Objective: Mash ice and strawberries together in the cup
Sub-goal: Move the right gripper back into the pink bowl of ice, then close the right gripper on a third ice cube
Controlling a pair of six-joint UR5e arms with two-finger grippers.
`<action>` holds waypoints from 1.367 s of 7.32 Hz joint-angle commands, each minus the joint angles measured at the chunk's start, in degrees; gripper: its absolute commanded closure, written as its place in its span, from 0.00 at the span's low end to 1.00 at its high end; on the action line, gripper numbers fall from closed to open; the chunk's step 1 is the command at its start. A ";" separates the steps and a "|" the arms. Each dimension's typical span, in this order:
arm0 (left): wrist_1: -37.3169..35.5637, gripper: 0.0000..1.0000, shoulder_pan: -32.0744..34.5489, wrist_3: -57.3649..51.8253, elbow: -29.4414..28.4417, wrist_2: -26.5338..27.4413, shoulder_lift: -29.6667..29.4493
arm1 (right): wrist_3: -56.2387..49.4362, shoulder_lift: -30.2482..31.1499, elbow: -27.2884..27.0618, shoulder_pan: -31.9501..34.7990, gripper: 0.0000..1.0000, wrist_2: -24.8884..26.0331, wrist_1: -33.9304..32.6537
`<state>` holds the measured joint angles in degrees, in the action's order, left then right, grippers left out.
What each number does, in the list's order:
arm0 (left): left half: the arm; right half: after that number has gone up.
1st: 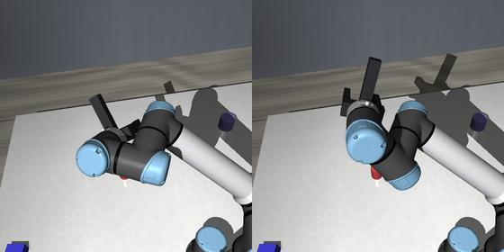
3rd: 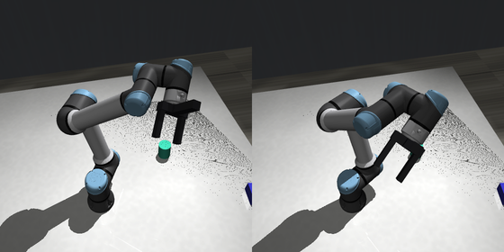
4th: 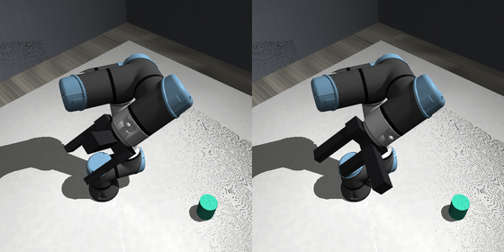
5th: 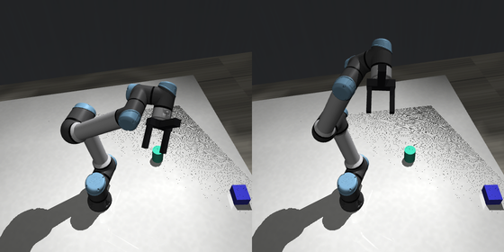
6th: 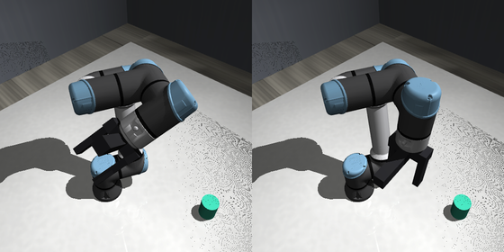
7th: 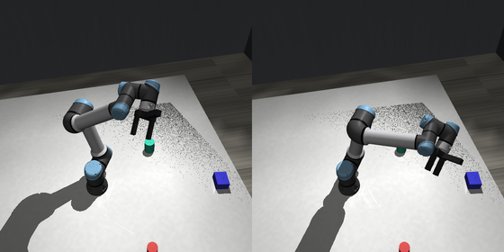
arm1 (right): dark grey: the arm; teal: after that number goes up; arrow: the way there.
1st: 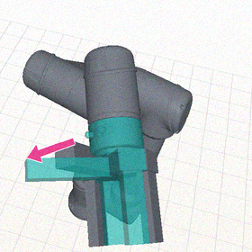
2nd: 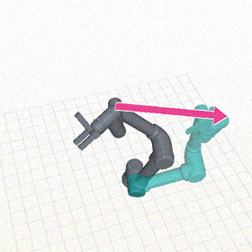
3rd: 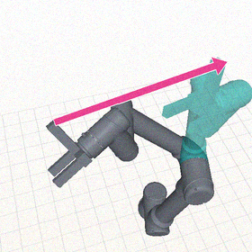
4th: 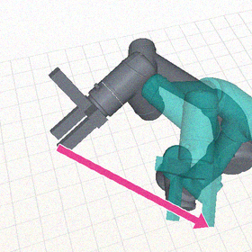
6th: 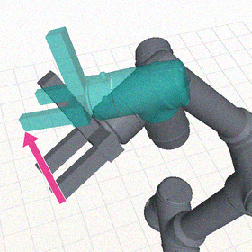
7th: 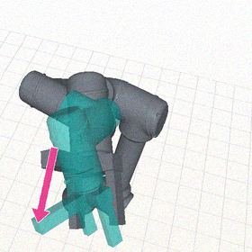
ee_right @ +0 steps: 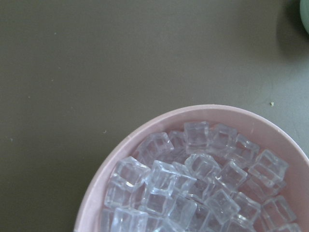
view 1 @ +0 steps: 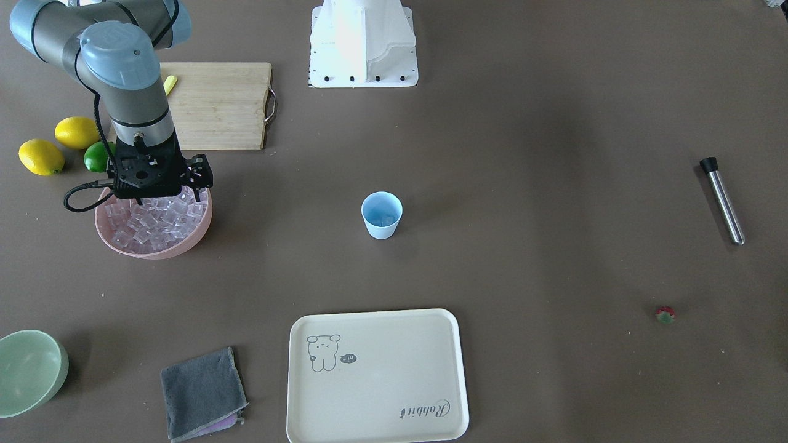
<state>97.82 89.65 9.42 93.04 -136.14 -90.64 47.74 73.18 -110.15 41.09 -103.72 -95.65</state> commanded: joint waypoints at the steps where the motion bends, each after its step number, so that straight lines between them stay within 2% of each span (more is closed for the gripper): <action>1: 0.00 0.01 0.00 0.07 0.30 0.00 0.02 | -0.11 0.39 1.51 0.13 0.04 0.89 0.03; 3: 0.00 0.01 0.00 0.07 0.22 0.00 0.02 | -0.37 0.56 1.69 0.65 0.10 1.50 0.03; 5: 0.00 0.01 0.00 0.07 0.39 0.00 0.28 | -1.51 0.56 2.39 0.48 0.21 3.43 -0.41; 10: 0.09 0.01 0.00 -0.02 0.13 0.00 0.20 | -0.81 -1.19 3.97 -1.54 0.21 3.44 -0.06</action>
<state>97.91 89.65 9.39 93.12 -136.14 -90.41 46.90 72.63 -106.84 40.18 -100.37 -95.72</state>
